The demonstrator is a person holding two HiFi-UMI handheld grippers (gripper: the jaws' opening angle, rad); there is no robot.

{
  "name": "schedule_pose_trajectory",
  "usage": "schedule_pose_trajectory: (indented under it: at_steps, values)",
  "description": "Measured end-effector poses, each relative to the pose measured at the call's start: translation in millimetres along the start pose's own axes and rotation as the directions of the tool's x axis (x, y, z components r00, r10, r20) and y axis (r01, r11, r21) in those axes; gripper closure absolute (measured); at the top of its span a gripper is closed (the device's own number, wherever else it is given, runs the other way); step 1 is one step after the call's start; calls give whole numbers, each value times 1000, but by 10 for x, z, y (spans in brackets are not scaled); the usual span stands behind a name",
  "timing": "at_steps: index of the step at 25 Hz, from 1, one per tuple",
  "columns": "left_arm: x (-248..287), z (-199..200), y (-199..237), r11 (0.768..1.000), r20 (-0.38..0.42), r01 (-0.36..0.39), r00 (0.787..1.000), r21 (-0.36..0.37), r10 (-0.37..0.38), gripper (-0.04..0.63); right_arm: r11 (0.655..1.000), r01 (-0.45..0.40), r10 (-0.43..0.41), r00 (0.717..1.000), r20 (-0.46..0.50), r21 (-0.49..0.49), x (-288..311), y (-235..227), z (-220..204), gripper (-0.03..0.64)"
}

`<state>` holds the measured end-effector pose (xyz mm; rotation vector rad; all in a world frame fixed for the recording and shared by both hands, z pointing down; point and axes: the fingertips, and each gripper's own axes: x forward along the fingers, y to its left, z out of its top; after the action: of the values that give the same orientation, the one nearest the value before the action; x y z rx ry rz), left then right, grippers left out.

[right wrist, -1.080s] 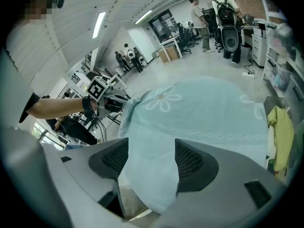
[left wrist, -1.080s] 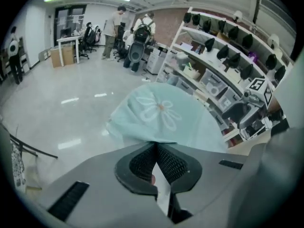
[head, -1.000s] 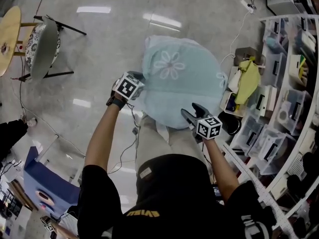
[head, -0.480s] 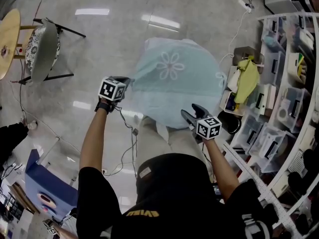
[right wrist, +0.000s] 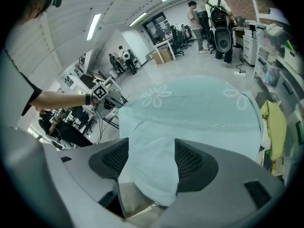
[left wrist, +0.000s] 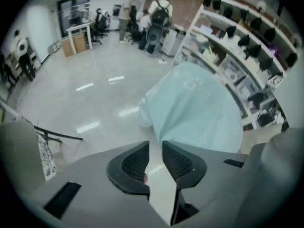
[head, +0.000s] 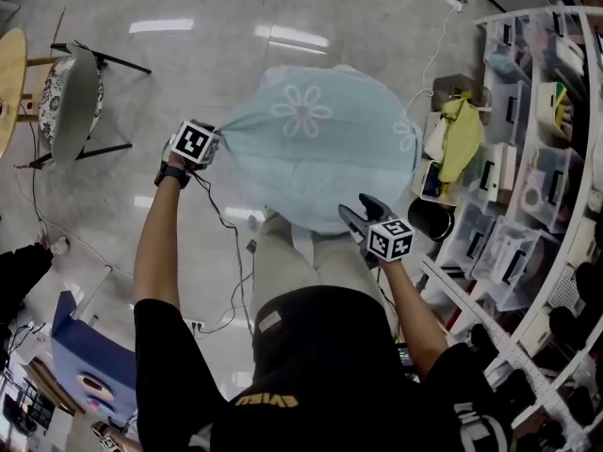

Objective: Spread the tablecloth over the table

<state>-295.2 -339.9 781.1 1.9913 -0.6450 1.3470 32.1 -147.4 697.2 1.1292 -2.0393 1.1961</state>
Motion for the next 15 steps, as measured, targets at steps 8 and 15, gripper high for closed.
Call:
schedule_pose_trajectory:
  at_steps: [8, 15]
  values:
    - [94, -552, -615, 976, 89, 164, 984, -142, -152, 406, 987, 126, -133, 989, 65, 103, -549, -284, -260, 318]
    - [676, -422, -1064, 850, 358, 446, 870, -281, -338, 375, 985, 124, -122, 992, -21, 118, -736, -598, -892, 319]
